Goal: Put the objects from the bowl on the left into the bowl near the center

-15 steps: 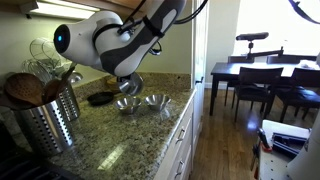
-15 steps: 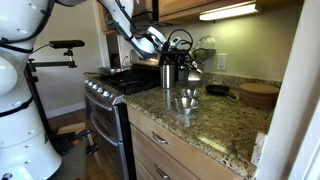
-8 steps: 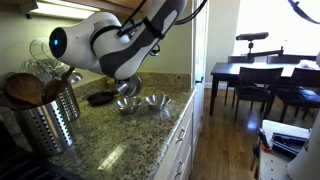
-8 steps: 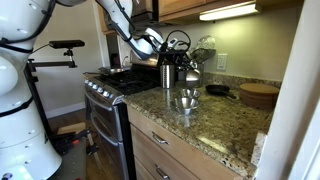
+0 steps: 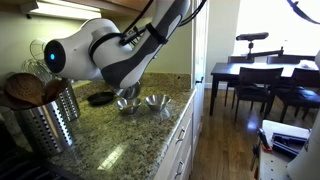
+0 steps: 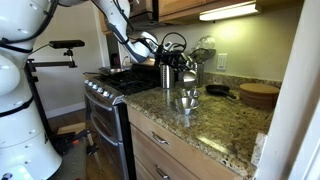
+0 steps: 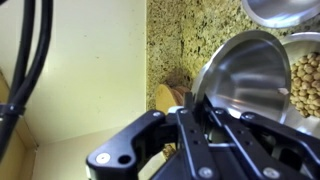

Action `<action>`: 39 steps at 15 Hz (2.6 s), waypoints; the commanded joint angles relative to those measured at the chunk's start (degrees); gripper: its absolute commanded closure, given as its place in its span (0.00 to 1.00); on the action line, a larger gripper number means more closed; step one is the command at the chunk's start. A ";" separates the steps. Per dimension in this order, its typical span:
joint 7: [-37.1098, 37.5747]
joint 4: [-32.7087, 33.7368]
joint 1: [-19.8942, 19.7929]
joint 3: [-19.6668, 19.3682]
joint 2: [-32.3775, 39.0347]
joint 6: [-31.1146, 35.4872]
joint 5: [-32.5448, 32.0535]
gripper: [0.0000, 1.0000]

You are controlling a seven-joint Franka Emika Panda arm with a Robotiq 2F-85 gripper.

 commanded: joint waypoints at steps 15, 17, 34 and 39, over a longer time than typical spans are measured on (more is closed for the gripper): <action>1.53 -3.90 -7.36 0.41 -8.48 -0.35 5.56 0.92; -0.27 -3.93 -9.45 0.49 -10.42 1.02 10.98 0.92; -28.82 -13.69 -15.75 -2.68 -22.23 13.18 67.65 0.92; -32.54 -16.08 -15.57 -2.97 -20.97 13.85 73.13 0.92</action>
